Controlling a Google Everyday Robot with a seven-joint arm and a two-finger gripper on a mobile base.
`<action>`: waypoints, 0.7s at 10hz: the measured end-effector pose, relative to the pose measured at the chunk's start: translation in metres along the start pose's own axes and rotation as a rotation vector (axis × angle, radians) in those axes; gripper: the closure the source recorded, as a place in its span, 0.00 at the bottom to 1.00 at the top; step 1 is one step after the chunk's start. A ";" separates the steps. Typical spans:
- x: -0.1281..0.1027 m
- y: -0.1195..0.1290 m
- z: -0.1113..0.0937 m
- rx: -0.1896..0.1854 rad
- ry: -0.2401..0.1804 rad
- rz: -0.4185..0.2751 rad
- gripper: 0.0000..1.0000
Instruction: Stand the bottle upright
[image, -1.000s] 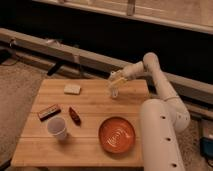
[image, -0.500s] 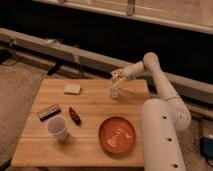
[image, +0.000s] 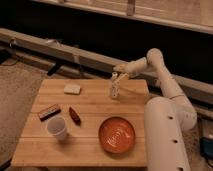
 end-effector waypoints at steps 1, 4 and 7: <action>-0.005 0.001 -0.004 -0.006 0.001 -0.002 0.20; -0.006 0.001 -0.002 -0.010 0.001 -0.002 0.20; -0.006 0.001 -0.002 -0.010 0.001 -0.002 0.20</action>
